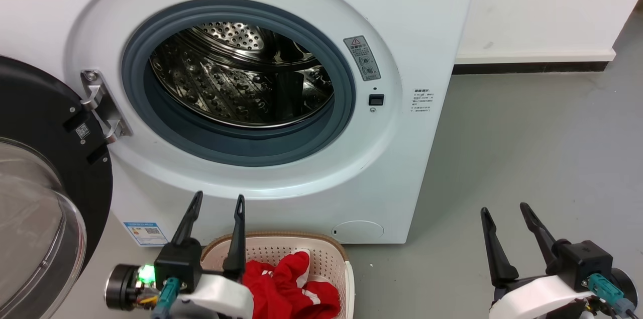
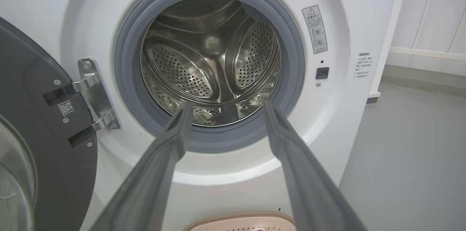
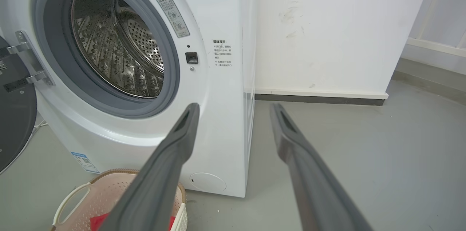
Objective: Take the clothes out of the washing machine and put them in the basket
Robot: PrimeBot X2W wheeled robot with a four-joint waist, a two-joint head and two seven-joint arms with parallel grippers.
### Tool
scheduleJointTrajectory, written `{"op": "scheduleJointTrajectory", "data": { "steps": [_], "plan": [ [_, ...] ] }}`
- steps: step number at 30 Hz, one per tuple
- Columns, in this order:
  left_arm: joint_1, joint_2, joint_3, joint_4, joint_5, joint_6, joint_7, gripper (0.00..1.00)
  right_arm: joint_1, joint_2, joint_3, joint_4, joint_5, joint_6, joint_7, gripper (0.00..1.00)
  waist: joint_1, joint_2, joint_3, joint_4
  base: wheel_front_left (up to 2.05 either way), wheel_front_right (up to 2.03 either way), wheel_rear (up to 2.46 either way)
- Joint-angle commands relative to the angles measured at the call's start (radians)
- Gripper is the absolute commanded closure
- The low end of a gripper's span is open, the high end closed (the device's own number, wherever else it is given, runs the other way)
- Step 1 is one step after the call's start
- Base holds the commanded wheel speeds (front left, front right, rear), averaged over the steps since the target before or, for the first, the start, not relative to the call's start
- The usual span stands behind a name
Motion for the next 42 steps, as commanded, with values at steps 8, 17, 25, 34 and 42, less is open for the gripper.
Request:
{"op": "scheduleJointTrajectory", "data": {
  "steps": [8,17,25,34,42],
  "plan": [
    [0.104,-0.003,-0.013,-0.085,-0.015,0.024,0.045,0.00,0.021,0.001,0.002,-0.024,0.007,-0.001,0.009,0.00,0.0001,0.0000,-0.005,0.006,0.00,0.00,0.00],
    [0.099,0.004,-0.003,-0.107,-0.028,0.034,0.051,0.00,0.013,0.001,0.011,-0.024,0.008,-0.001,0.010,0.00,0.0001,0.0000,-0.002,0.003,0.00,0.00,0.00],
    [0.096,0.015,0.002,-0.112,-0.037,0.040,0.057,0.00,0.013,0.001,0.009,-0.019,0.009,-0.001,0.004,0.00,0.0001,0.0000,0.002,-0.003,0.00,0.00,0.00],
    [0.090,0.025,-0.004,-0.115,-0.045,0.042,0.062,0.00,0.011,0.001,0.009,-0.014,0.015,-0.001,0.000,0.00,0.0001,0.0000,0.007,-0.002,0.00,0.00,0.00],
    [0.104,0.017,0.002,-0.092,-0.155,0.029,0.071,1.00,0.014,-0.004,0.012,0.001,0.116,0.000,0.009,1.00,0.0002,0.0000,0.008,-0.002,0.00,0.00,0.00]
  ]
}}
